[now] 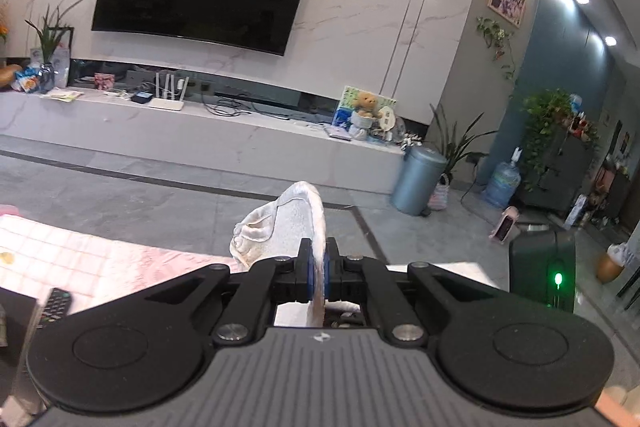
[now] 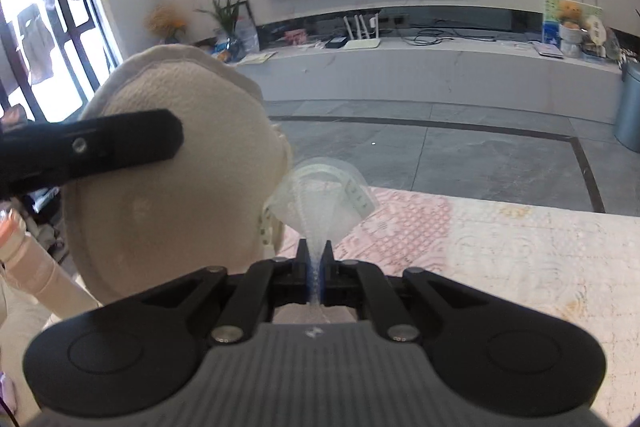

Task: Organize soft objects
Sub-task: 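Carry the beige pad and mesh bag with both tools over the orange box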

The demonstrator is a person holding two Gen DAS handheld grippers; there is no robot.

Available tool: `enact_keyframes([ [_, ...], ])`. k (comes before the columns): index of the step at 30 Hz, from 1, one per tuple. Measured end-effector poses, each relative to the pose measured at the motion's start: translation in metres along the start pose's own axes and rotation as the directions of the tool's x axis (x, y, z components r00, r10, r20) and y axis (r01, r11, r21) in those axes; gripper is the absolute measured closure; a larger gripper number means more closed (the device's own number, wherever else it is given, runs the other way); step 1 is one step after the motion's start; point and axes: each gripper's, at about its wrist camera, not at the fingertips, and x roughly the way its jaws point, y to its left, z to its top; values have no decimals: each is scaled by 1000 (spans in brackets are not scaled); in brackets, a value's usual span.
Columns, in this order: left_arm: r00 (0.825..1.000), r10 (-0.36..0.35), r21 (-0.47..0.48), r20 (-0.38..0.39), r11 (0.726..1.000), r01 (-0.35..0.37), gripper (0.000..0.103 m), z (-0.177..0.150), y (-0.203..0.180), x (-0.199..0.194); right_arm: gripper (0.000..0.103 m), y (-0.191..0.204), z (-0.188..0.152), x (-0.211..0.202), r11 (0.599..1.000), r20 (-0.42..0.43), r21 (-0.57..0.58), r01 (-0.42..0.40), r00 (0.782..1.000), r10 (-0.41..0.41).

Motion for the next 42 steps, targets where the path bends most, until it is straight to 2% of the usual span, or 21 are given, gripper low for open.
enact_keyframes([
  [4, 1000, 10, 59, 29, 998, -12, 98, -18, 7, -18, 103, 15, -8, 6, 1000, -21, -12, -20, 1000, 20],
  [10, 1000, 8, 52, -2, 999, -8, 98, -49, 19, -27, 103, 22, -17, 13, 999, -55, -42, -2, 999, 0],
  [11, 1000, 17, 62, -2, 998, -17, 98, -54, 19, -25, 103, 23, -19, 14, 999, -59, -46, -1, 998, -2],
  [13, 997, 79, 82, 10, 993, -80, 98, -62, 17, -26, 103, 22, -23, 15, 998, -66, -55, 4, 998, -8],
  [15, 988, 147, 101, 38, 983, -150, 98, -69, 12, -25, 103, 23, -27, 19, 998, -70, -67, 1, 998, -6],
  [18, 961, 264, 151, 84, 950, -275, 98, -80, 0, -15, 103, 23, -32, 28, 996, -97, -87, 14, 995, -22],
  [21, 936, 342, 142, 85, 926, -351, 98, -91, -2, -4, 103, 22, -36, 38, 992, -122, -122, 41, 991, -56],
  [23, 921, 382, 181, 75, 903, -390, 98, -98, -3, 4, 103, 24, -38, 46, 988, -146, -144, 51, 987, -73],
  [24, 928, 368, 188, 61, 909, -373, 98, -100, 0, 7, 103, 25, -39, 49, 985, -158, -160, 56, 984, -82],
  [26, 946, 325, 140, 22, 935, -325, 98, -103, 13, 10, 103, 27, -41, 60, 980, -176, -185, 68, 979, -101],
  [30, 967, 251, 105, -42, 964, -246, 98, -111, 28, 17, 103, 30, -43, 85, 976, -218, -202, 85, 967, -129],
  [33, 978, 180, 104, -106, 980, -169, 98, -121, 41, 21, 103, 35, -46, 102, 968, -241, -233, 95, 958, -153],
  [35, 982, 117, 17, -149, 993, -116, 98, -123, 54, 18, 103, 36, -49, 110, 964, -255, -248, 100, 953, -164],
  [37, 977, 72, -51, -201, 995, -84, 96, -124, 63, 23, 103, 35, -51, 114, 960, -257, -250, 127, 947, -193],
  [39, 967, 50, -88, -249, 993, -74, 86, -125, 69, 27, 103, 34, -51, 114, 960, -253, -246, 132, 947, -195],
  [40, 967, 56, -96, -247, 992, -82, 85, -125, 70, 27, 103, 33, -51, 114, 962, -253, -241, 128, 949, -189],
  [42, 972, 79, -80, -220, 992, -99, 71, -126, 67, 19, 103, 31, -50, 112, 964, -251, -233, 132, 949, -191],
])
